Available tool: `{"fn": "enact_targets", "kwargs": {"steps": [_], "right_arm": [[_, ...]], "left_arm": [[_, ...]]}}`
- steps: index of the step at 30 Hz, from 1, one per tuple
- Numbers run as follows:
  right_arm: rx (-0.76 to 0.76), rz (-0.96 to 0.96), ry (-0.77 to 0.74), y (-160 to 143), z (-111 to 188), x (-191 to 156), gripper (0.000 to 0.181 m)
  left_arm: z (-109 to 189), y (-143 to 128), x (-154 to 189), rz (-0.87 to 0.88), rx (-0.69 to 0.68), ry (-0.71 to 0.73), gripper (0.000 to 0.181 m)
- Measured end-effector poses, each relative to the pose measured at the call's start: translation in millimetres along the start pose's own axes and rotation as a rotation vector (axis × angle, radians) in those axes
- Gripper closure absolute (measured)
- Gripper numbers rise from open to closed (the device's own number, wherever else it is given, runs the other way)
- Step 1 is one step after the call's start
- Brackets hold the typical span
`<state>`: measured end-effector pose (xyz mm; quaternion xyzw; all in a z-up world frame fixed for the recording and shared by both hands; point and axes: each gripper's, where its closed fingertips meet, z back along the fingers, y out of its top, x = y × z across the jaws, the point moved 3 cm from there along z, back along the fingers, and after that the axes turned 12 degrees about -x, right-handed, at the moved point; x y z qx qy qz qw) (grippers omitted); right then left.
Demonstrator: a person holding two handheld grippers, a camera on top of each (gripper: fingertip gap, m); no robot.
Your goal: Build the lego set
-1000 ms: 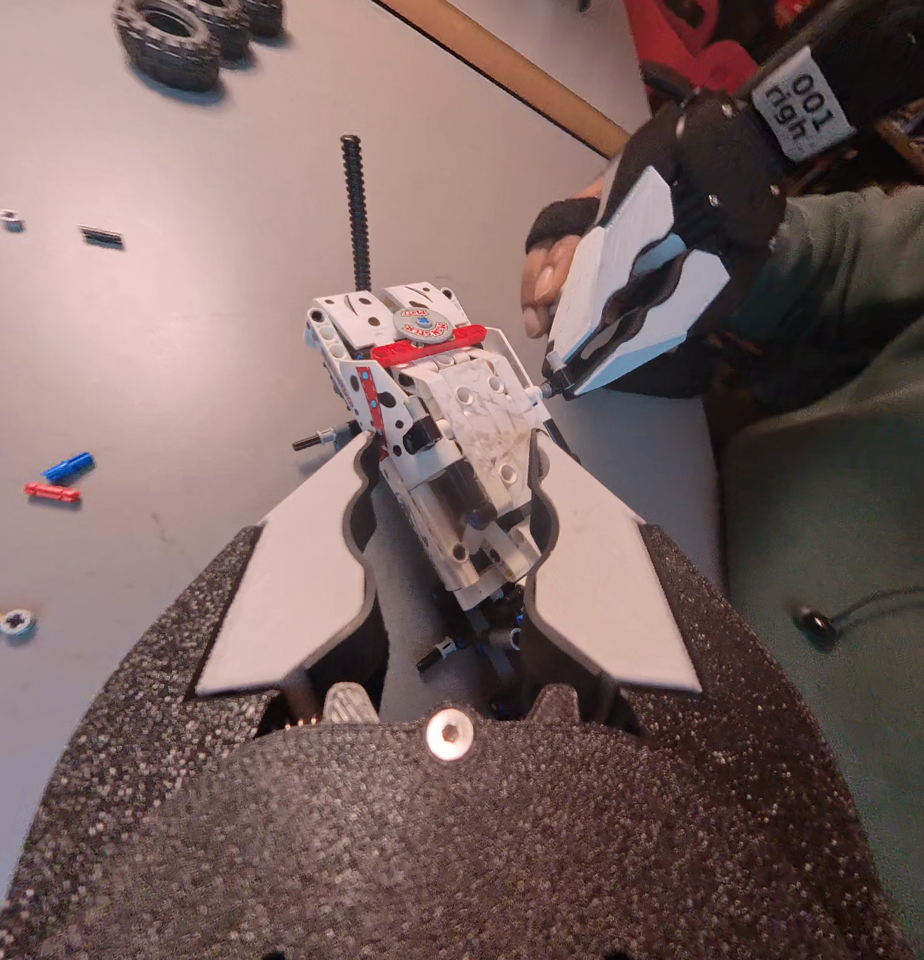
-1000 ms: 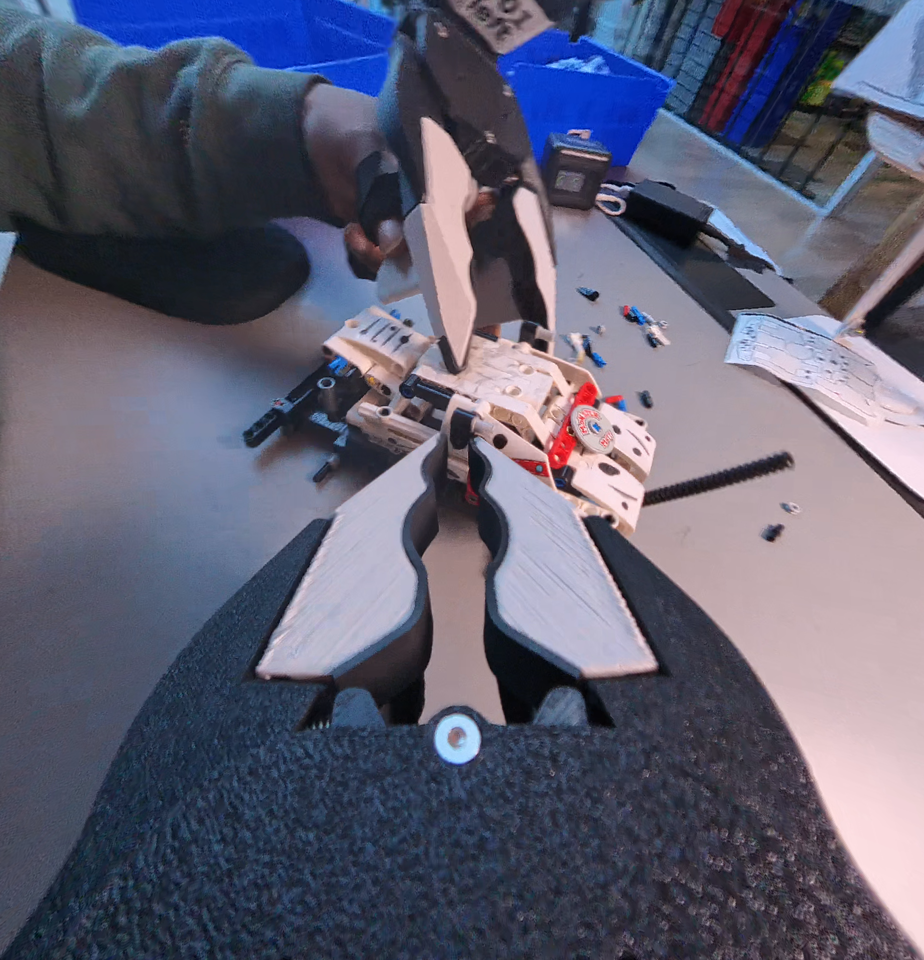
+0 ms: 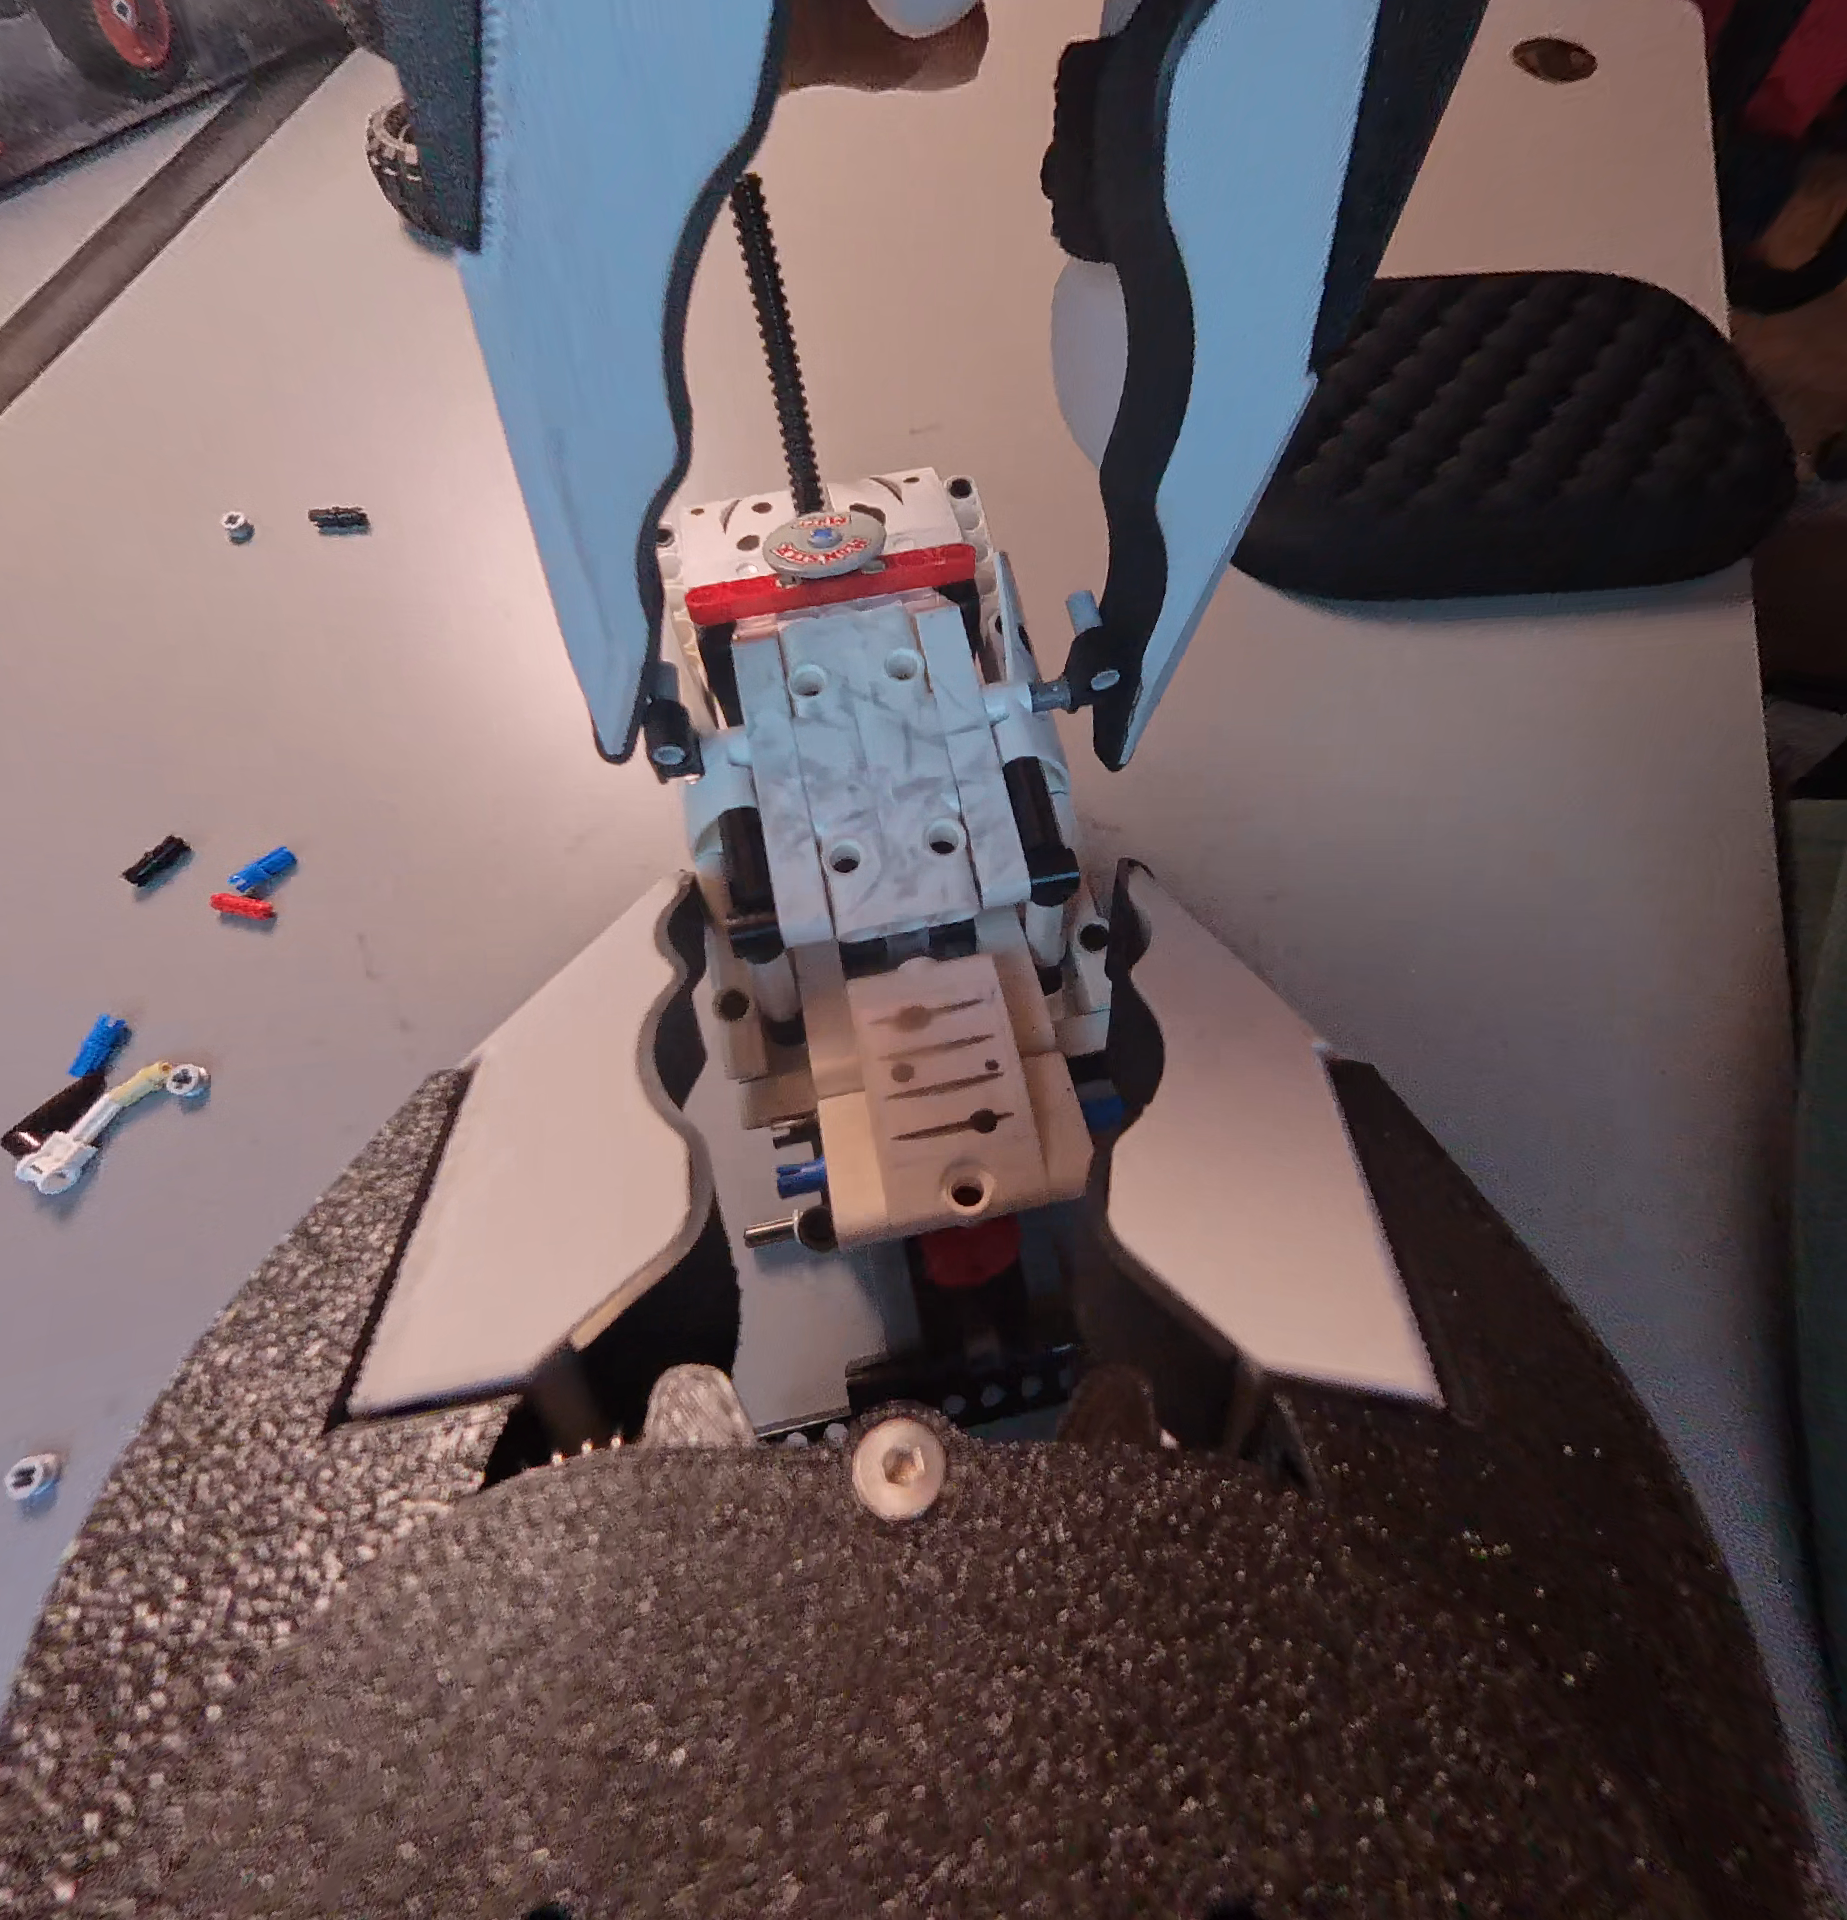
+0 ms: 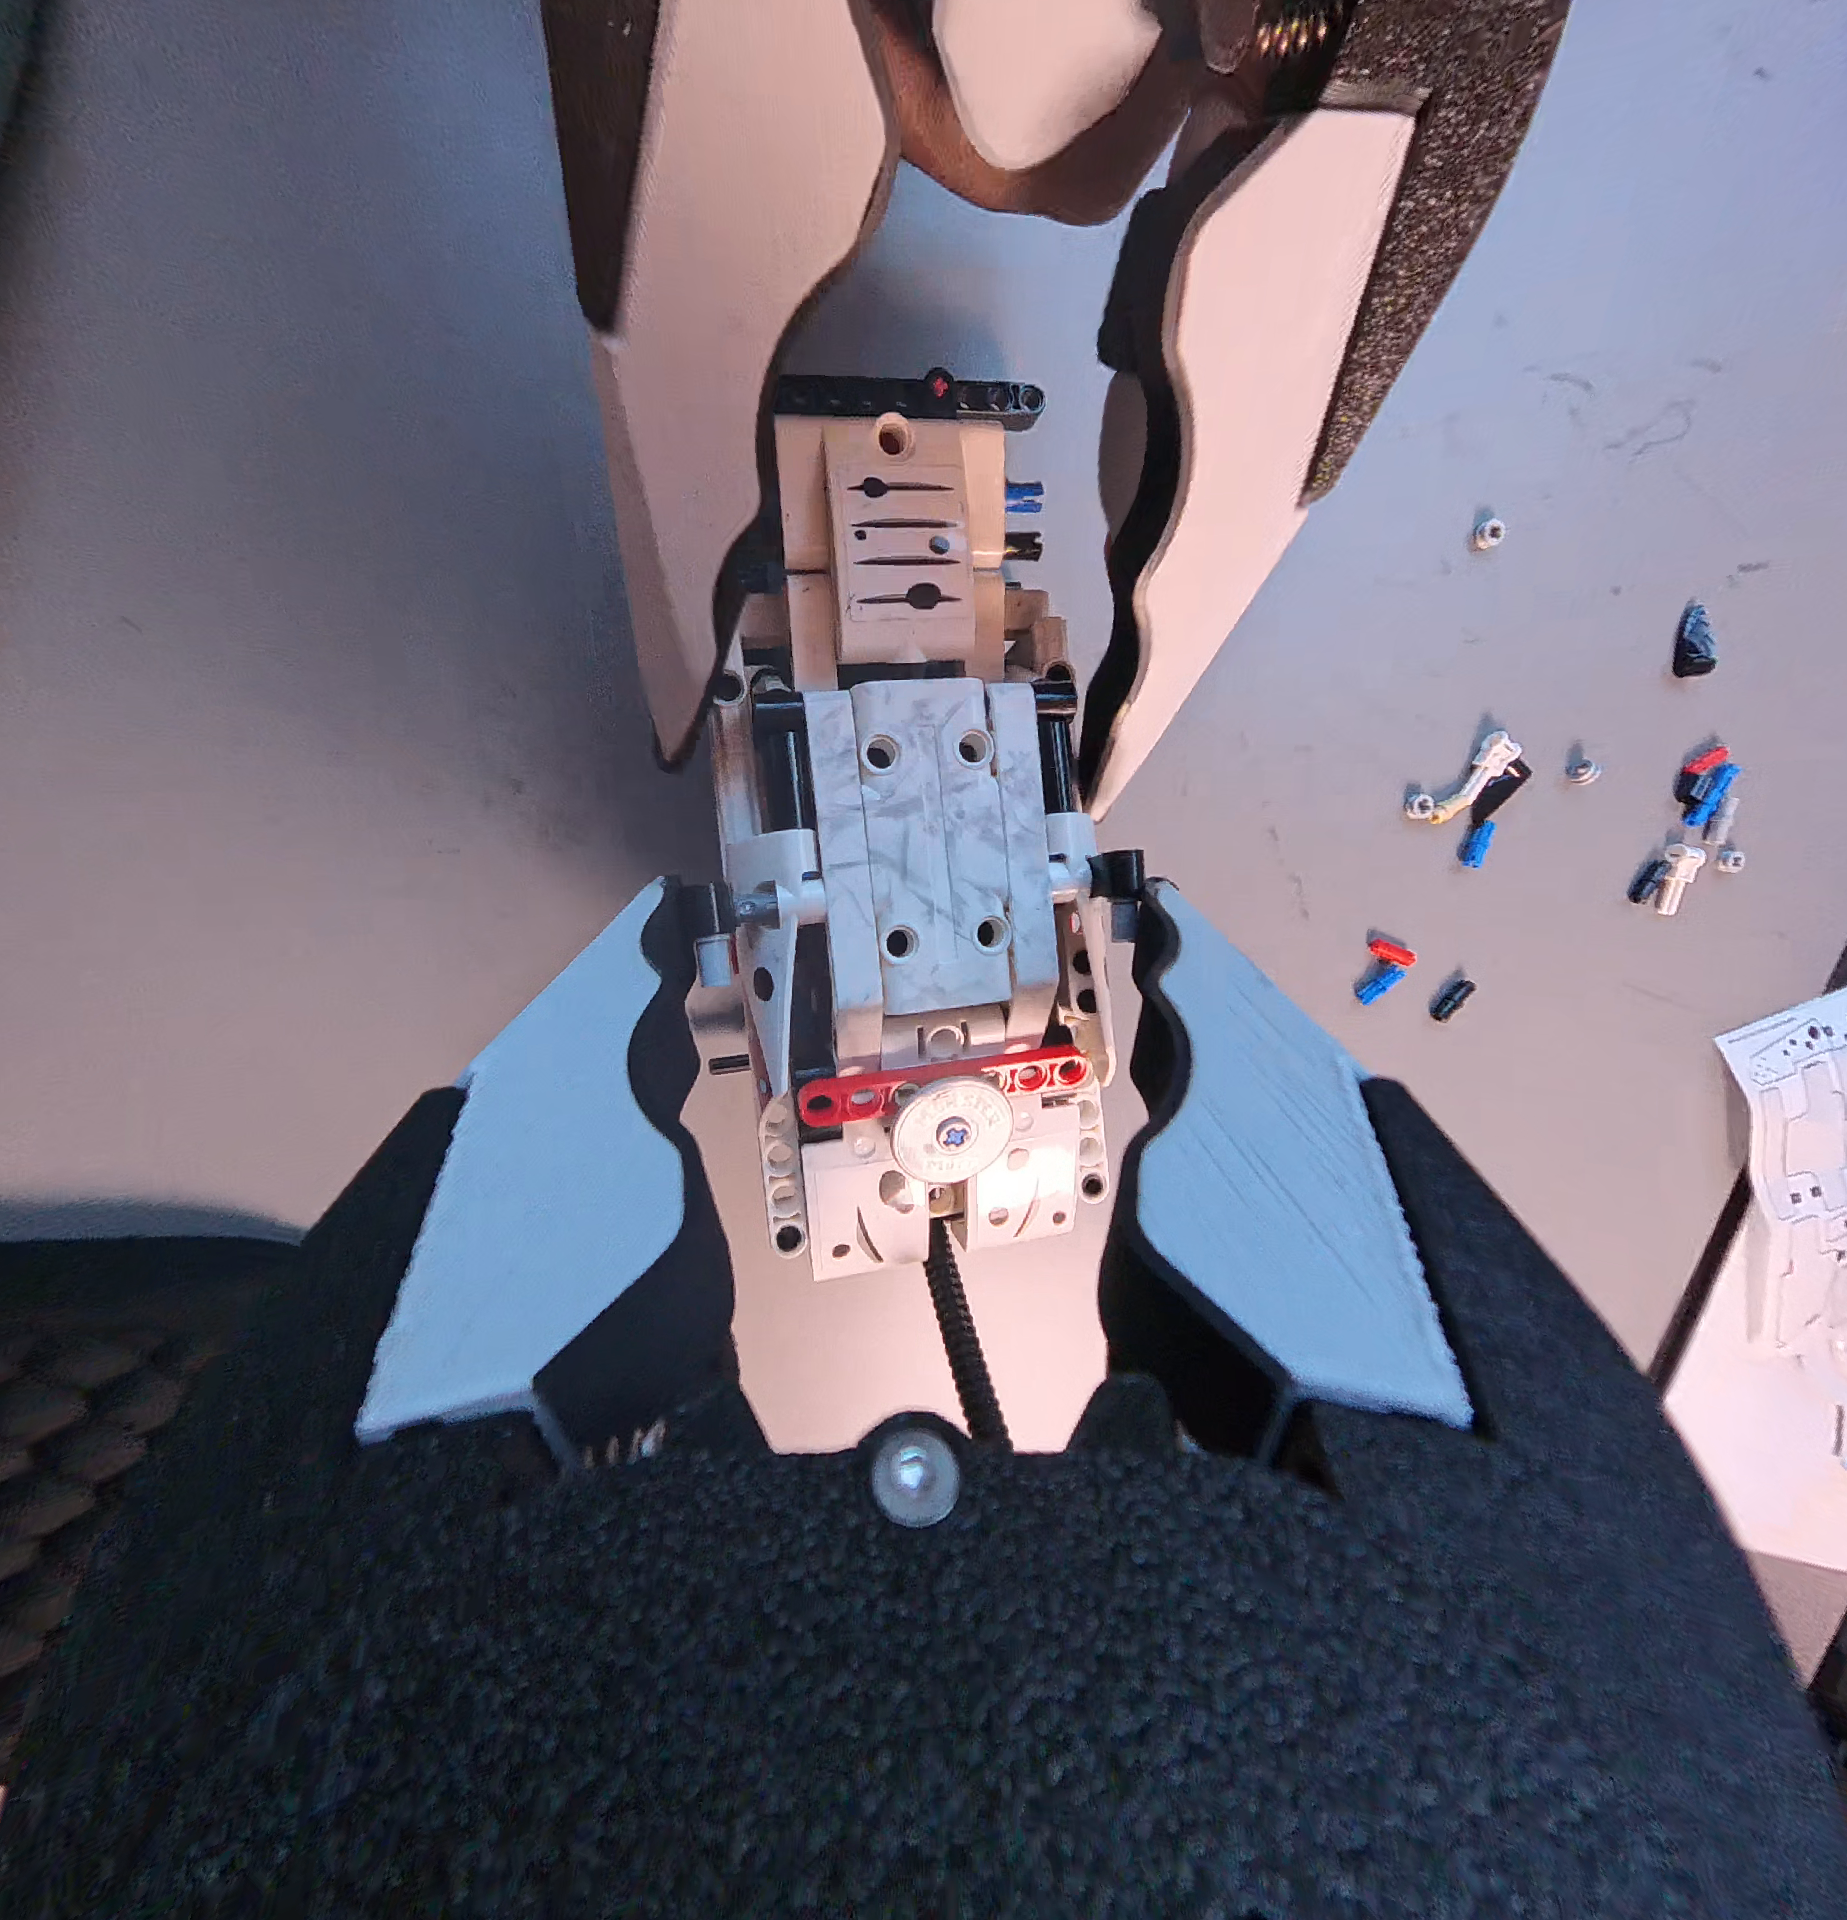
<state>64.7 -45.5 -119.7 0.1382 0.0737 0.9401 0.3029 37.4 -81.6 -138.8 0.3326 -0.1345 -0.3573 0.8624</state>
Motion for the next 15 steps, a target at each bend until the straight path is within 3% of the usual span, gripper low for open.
{"fn": "enact_targets", "kwargs": {"steps": [15], "right_arm": [[0.009,-0.071,0.051,2.2,0.7,-3.7,0.099]], "left_arm": [[-1.5,1.1,3.8,-0.040,0.020,-0.019,0.108]]}}
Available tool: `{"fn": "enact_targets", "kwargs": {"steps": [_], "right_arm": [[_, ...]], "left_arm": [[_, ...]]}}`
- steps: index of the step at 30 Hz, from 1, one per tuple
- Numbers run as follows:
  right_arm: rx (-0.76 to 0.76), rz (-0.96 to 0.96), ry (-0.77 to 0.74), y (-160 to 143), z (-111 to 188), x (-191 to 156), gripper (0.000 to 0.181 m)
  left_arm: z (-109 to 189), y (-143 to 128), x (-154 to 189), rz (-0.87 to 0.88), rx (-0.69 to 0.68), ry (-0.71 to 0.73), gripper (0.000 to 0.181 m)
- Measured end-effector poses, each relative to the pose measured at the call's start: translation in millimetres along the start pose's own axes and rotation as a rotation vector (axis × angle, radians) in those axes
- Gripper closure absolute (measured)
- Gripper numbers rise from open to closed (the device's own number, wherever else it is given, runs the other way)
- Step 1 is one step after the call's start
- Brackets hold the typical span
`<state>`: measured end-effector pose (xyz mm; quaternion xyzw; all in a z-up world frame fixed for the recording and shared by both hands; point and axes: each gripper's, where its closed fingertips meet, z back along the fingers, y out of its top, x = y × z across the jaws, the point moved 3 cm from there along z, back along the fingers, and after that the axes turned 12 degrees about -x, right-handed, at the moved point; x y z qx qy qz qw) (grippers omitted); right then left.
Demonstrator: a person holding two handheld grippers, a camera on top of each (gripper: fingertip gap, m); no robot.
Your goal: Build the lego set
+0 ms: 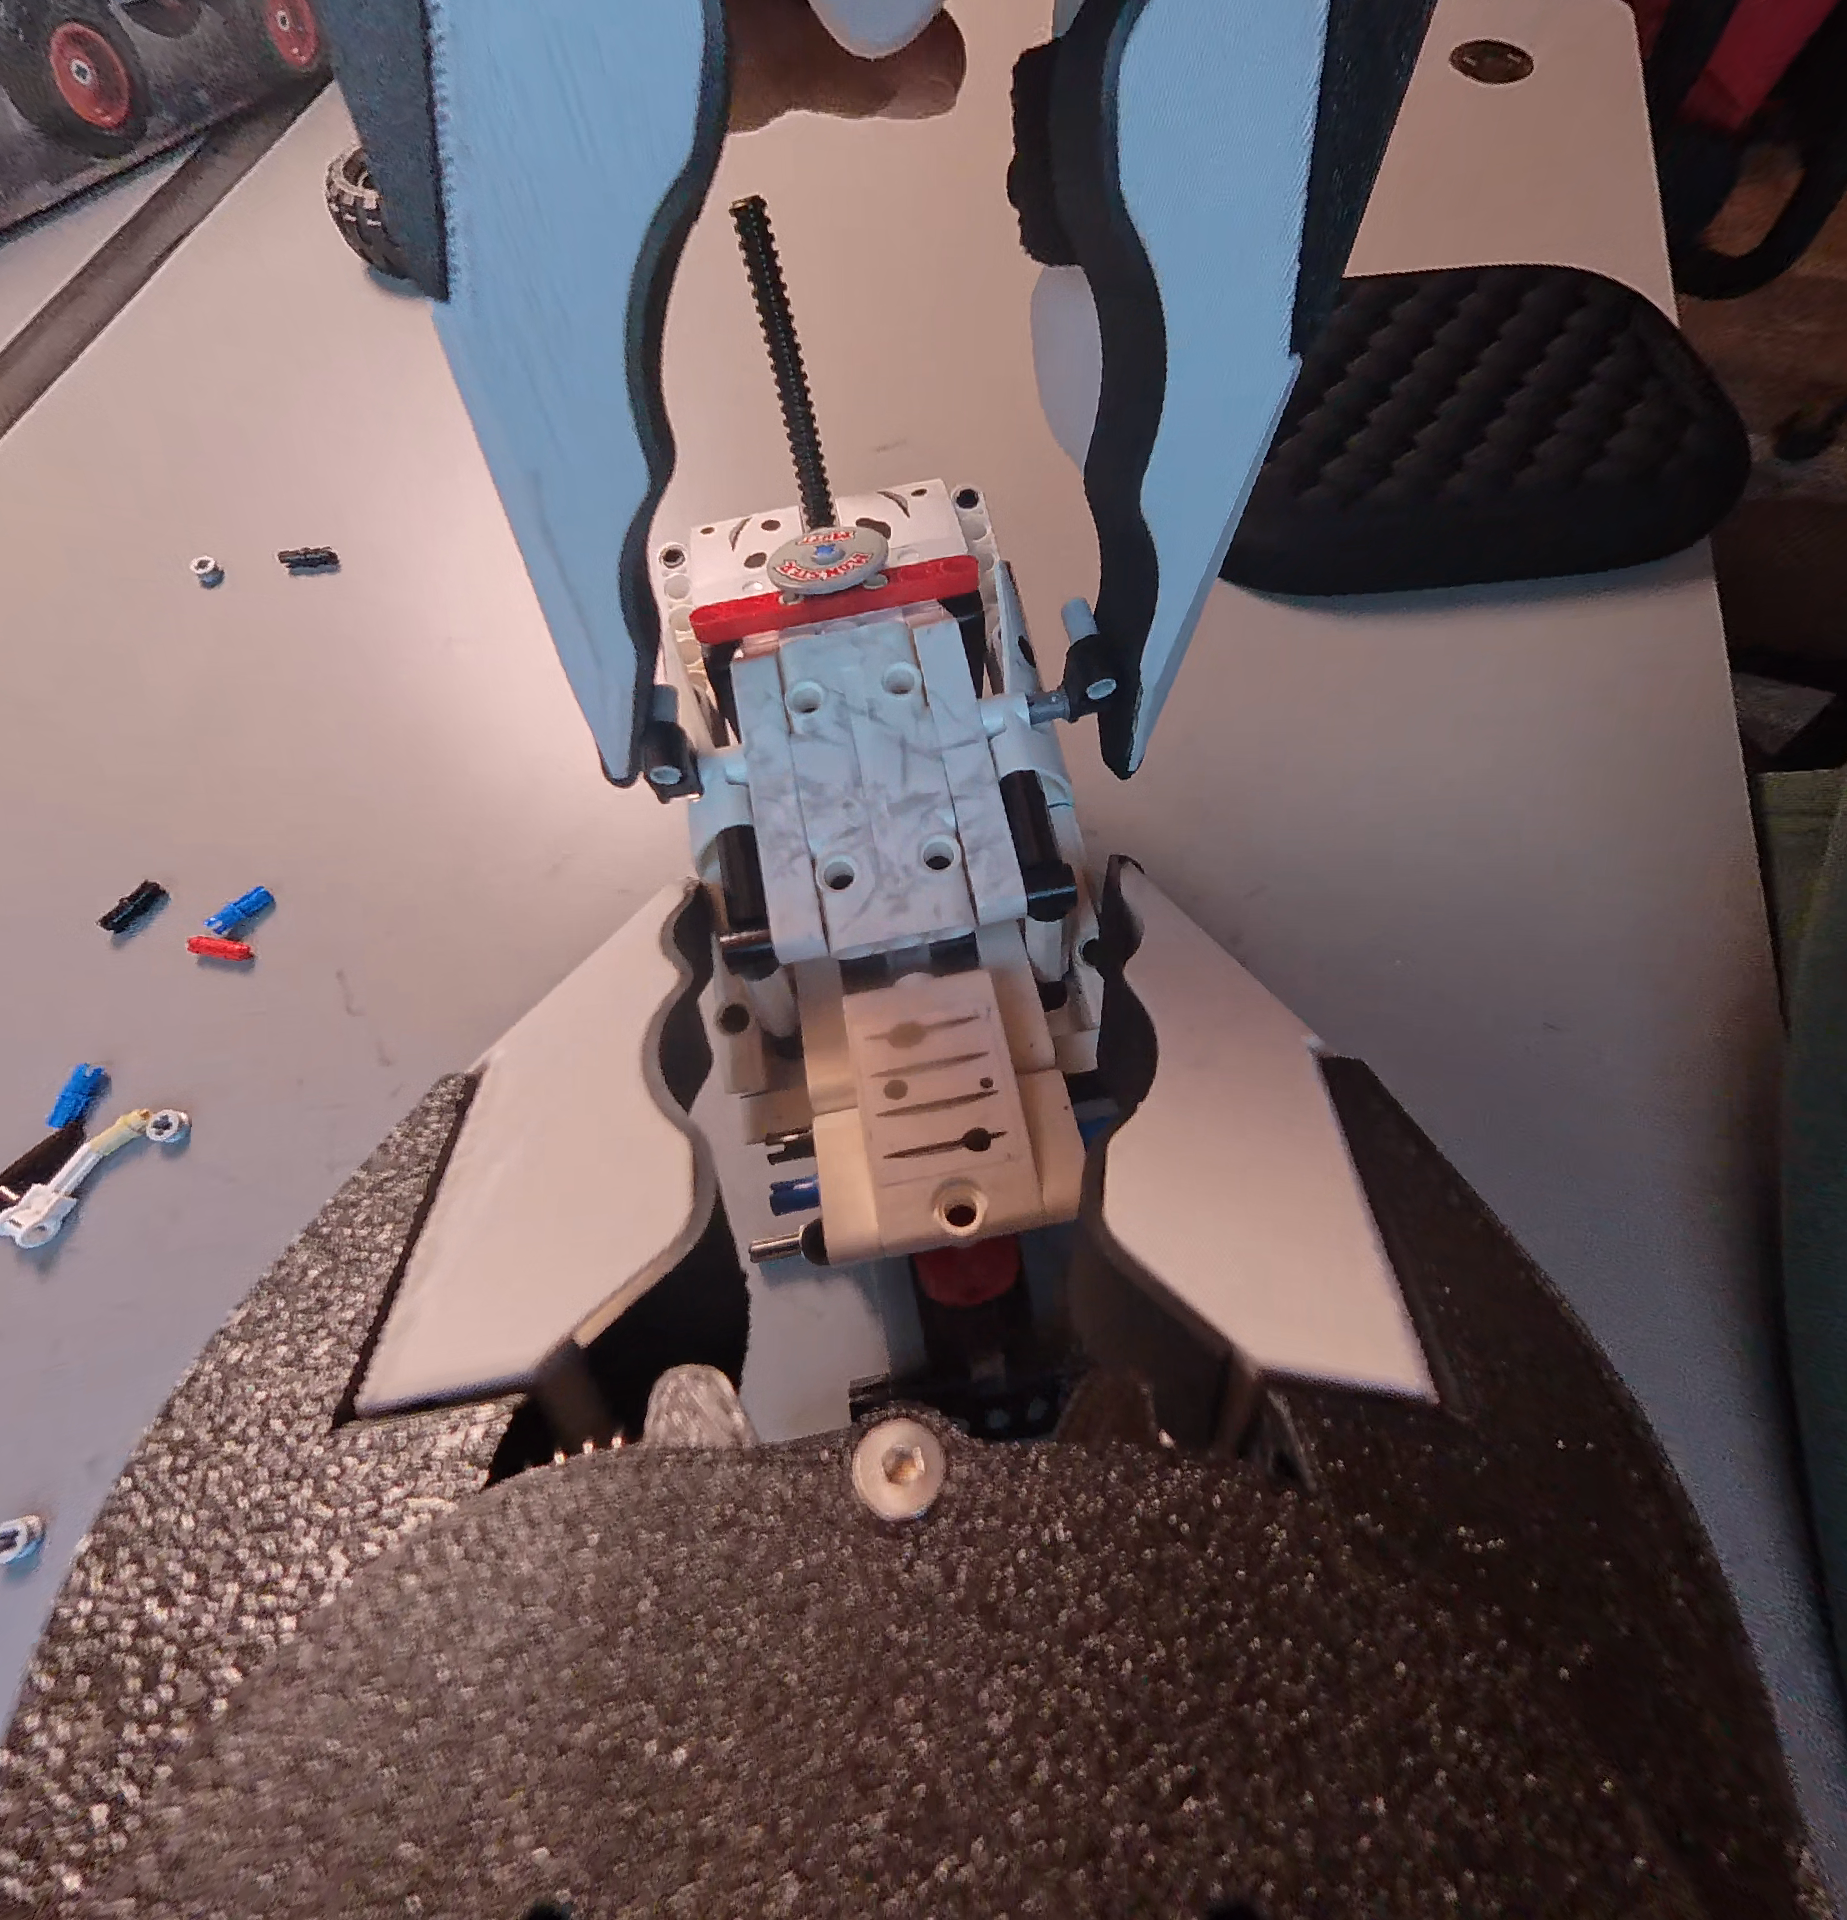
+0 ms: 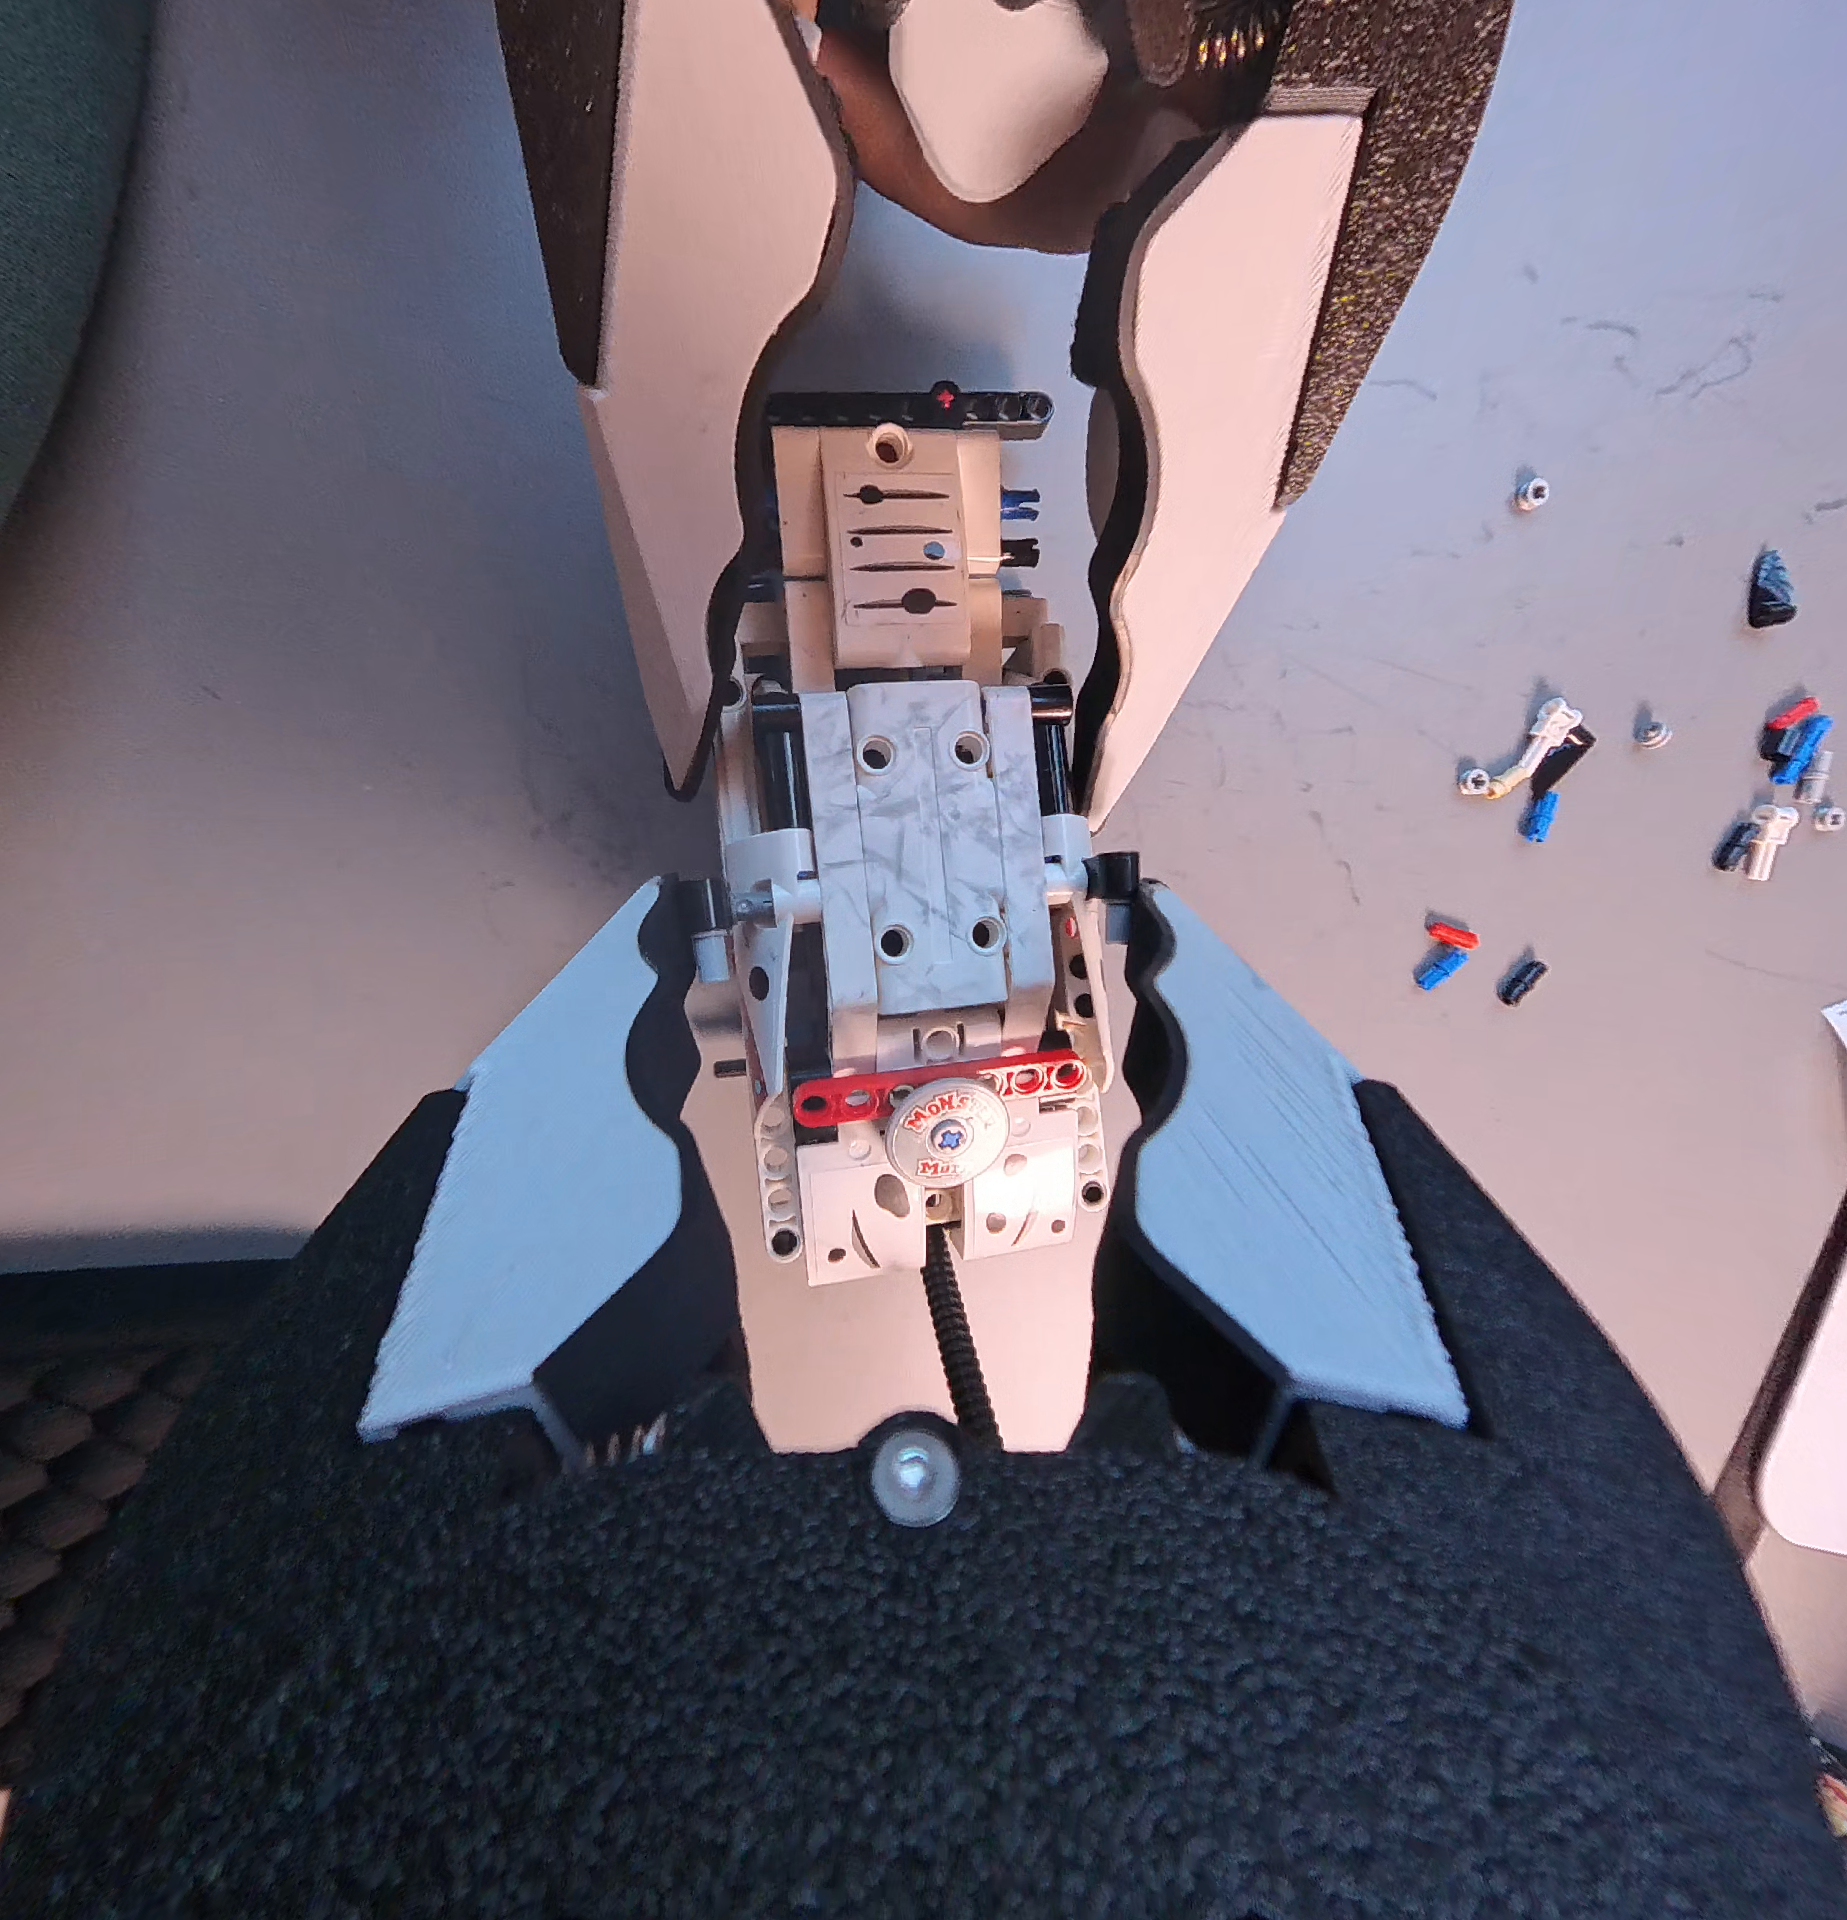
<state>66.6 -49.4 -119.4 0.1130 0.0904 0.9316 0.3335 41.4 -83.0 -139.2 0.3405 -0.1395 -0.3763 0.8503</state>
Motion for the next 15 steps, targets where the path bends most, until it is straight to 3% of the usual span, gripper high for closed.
{"fn": "enact_targets", "kwargs": {"steps": [7,15], "right_arm": [[0.035,-0.093,0.033,2.5,0.5,2.3,0.096],[0.103,-0.167,-0.128,3.1,13.0,-3.5,0.095]], "left_arm": [[4.1,-1.9,-6.3,0.034,0.070,-0.099,0.106],[8.5,-8.6,-6.6,-0.101,0.115,-0.191,0.108]]}}
